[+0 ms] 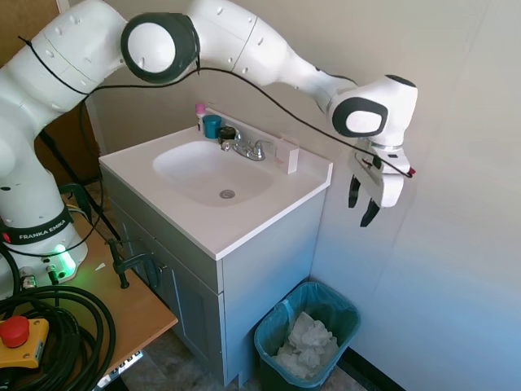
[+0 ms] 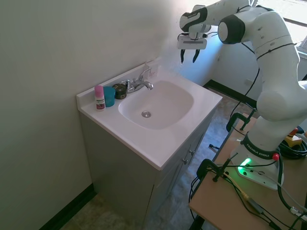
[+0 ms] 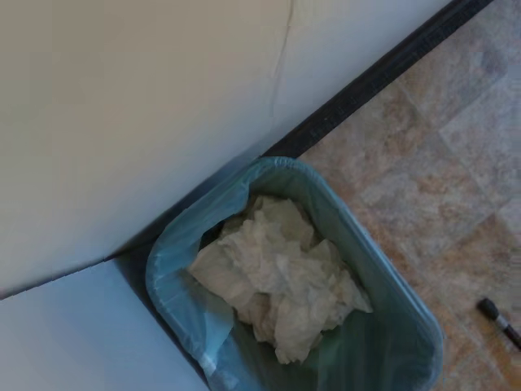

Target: Throw the tissue in the trash bin

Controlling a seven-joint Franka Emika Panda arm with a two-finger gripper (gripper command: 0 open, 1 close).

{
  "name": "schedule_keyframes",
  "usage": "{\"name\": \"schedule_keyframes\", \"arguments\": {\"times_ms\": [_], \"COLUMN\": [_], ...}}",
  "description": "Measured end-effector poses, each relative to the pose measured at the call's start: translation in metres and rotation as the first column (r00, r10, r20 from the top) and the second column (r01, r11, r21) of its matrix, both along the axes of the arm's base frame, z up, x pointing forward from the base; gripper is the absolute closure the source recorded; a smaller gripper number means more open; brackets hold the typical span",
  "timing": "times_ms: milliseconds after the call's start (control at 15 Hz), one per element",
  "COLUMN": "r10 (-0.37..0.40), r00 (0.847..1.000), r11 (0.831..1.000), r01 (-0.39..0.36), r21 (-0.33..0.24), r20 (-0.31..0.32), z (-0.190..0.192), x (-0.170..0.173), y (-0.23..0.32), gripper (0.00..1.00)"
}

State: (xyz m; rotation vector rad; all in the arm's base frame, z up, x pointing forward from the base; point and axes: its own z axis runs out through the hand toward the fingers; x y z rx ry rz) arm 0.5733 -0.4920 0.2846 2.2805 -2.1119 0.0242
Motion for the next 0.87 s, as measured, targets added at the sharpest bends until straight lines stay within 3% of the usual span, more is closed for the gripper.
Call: {"name": "schedule_keyframes", "arguments": {"times_ms": [533,867], "r10": [0.090,0.125], "r00": [0.994,0.989], "r11": [0.994,0.990], "r01": [-0.086,-0.119], "r21": [-0.068,-0.075], "r20": [0.066,0.076], "z": [0.034,0.041], "x": [-0.046,-0.096], "y": [0.041,0.071], "gripper": [0.00,0.00]}}
